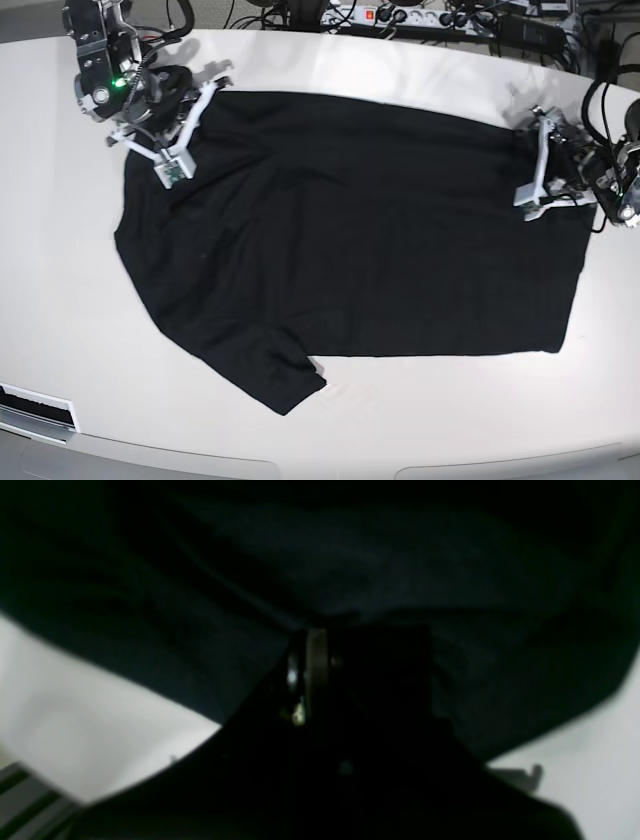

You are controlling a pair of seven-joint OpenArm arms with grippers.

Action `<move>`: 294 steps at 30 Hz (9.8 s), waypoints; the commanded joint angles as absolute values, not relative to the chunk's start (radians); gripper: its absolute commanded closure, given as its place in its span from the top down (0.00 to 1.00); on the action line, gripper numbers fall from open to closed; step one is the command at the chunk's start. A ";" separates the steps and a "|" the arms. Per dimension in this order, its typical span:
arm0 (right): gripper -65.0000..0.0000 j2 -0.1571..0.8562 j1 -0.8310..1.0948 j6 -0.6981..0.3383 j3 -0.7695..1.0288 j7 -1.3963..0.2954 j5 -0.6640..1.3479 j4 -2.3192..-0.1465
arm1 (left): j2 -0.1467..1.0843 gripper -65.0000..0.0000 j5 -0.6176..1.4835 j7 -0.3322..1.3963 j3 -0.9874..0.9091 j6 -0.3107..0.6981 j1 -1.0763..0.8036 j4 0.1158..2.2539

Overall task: Layout the t-shirt on the table in an organized manner, then fold the t-shirt properly
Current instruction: 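Drag the black shirt toward the arms with both grippers, then release the shirt and move the left gripper to the opposite hem corner, then release and move the right gripper to the opposite edge near the sleeve, then grasp the corners of the shirt's opposite edge with both grippers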

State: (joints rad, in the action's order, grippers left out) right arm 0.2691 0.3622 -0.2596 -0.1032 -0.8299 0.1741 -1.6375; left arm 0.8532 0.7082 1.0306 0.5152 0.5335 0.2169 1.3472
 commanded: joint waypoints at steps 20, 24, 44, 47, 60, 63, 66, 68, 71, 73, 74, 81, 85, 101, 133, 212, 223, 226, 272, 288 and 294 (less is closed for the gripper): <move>0.00 0.297 0.447 -0.087 -0.096 -1.019 0.078 -1.673 | 0.821 0.57 0.995 1.160 0.207 0.637 0.087 1.394; 0.00 0.296 0.429 -0.106 -0.096 -1.014 0.083 -1.676 | 0.753 0.45 0.814 1.051 0.207 0.619 0.022 1.390; 0.00 0.314 0.582 -0.262 -0.096 -1.018 0.141 -1.838 | 0.746 0.00 0.403 0.883 0.207 0.551 -0.159 1.370; 0.00 0.322 0.604 -0.262 -0.096 -1.017 0.126 -1.855 | 0.757 0.00 0.448 0.941 0.207 0.559 -0.167 1.373; 0.00 0.388 0.627 -0.217 -0.096 -1.052 0.133 -1.855 | 0.820 0.00 0.577 1.048 0.207 0.566 -0.186 1.374; 0.00 0.388 0.640 -0.236 -0.096 -1.058 0.150 -1.855 | 0.820 0.00 0.583 1.058 0.207 0.566 -0.186 1.374; 0.00 0.388 0.640 -0.236 -0.096 -1.056 0.157 -1.855 | 0.820 0.00 0.635 1.110 0.207 0.575 -0.186 1.374; 0.00 0.388 0.640 -0.231 -0.096 -1.056 0.155 -1.855 | 0.820 0.00 0.677 1.145 0.207 0.607 -0.185 1.374; 0.00 0.388 0.637 -0.228 -0.096 -1.056 0.149 -1.856 | 0.820 0.00 0.701 1.160 0.207 0.614 -0.185 1.374; 0.00 0.388 0.637 -0.229 -0.096 -1.055 0.150 -1.856 | 0.820 0.00 0.700 1.160 0.207 0.614 -0.184 1.374; 0.00 0.388 0.637 -0.229 -0.096 -1.055 0.150 -1.856 | 0.820 0.00 0.700 1.160 0.207 0.614 -0.184 1.374; 0.00 0.388 0.637 -0.223 -0.096 -1.056 0.150 -1.858 | 0.820 0.09 0.698 1.160 0.207 0.613 -0.178 1.375; 0.00 0.388 0.637 -0.218 -0.096 -1.056 0.150 -1.858 | 0.821 0.53 0.698 1.161 0.207 0.580 -0.157 1.375; 0.00 0.389 0.637 -0.217 -0.093 -1.068 0.146 -2.028 | 0.931 0.58 0.947 1.265 0.207 0.555 -0.070 1.375; 0.00 0.382 0.621 -0.300 -0.058 -0.978 0.262 -2.142 | 0.730 0.58 0.871 0.870 -0.386 0.579 0.301 0.987; 0.00 0.283 0.273 -0.384 -0.058 -0.823 0.134 -1.509 | 0.568 0.58 0.563 0.585 -0.270 0.322 0.360 0.931; 0.00 0.302 0.287 -0.200 -0.058 -0.989 0.025 -1.495 | 0.567 0.58 0.563 0.585 -0.270 0.322 0.360 0.931; 0.00 0.302 0.317 -0.249 -0.058 -0.989 0.026 -1.495 | 0.562 0.58 0.562 0.584 -0.269 0.321 0.360 0.928; 0.28 0.302 0.335 -0.228 -0.058 -1.040 0.029 -1.602 | 0.336 0.19 0.393 0.284 -0.047 0.216 0.445 0.633; 0.41 0.367 0.101 -0.170 -0.012 -0.926 0.155 -1.639 | 0.368 0.00 0.392 0.427 -0.047 0.221 0.460 0.695; 0.45 0.368 -0.047 -0.303 0.216 -0.888 0.307 -1.567 | 0.408 0.00 0.392 0.428 -0.047 0.220 0.460 0.695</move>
State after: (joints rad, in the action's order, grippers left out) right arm 0.3542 -0.0330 -0.3092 0.2119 -0.8989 0.3088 -1.5543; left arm 0.3885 0.4004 0.4286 -0.0448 0.2314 0.4431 0.6861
